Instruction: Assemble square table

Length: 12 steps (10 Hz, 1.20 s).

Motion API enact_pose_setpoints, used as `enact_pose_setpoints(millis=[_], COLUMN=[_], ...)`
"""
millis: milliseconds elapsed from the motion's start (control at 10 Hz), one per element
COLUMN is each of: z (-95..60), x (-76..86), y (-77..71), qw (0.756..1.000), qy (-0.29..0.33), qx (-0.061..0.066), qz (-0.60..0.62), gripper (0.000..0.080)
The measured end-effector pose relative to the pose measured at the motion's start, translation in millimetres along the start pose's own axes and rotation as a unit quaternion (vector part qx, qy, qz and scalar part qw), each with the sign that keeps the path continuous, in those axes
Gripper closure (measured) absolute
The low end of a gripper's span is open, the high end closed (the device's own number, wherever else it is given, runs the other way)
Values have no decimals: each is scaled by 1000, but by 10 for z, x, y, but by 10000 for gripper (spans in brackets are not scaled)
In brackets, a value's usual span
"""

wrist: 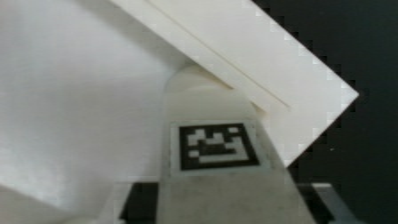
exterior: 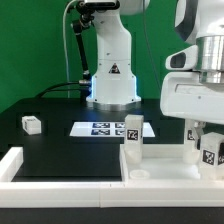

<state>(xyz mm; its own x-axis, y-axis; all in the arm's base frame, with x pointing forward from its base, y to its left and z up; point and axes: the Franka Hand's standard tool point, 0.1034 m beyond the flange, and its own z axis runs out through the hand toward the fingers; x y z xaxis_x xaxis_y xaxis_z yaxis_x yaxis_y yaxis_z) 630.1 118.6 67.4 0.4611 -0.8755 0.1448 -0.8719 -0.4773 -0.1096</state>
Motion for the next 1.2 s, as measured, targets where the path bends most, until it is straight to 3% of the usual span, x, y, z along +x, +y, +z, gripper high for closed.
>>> enact_pose_setpoints(millis=[200, 500, 600, 700, 900, 1200], z=[7, 12, 13, 8, 3, 7], x=[7, -13, -26, -31, 10, 46], y=[8, 6, 4, 2, 53, 83], qw=[992, 954, 930, 911, 903, 894], qy=[-30, -49, -44, -36, -28, -30], qx=[-18, -23, -23, -16, 5, 10], qz=[122, 295, 365, 411, 429, 447], gripper=[511, 511, 511, 510, 507, 507])
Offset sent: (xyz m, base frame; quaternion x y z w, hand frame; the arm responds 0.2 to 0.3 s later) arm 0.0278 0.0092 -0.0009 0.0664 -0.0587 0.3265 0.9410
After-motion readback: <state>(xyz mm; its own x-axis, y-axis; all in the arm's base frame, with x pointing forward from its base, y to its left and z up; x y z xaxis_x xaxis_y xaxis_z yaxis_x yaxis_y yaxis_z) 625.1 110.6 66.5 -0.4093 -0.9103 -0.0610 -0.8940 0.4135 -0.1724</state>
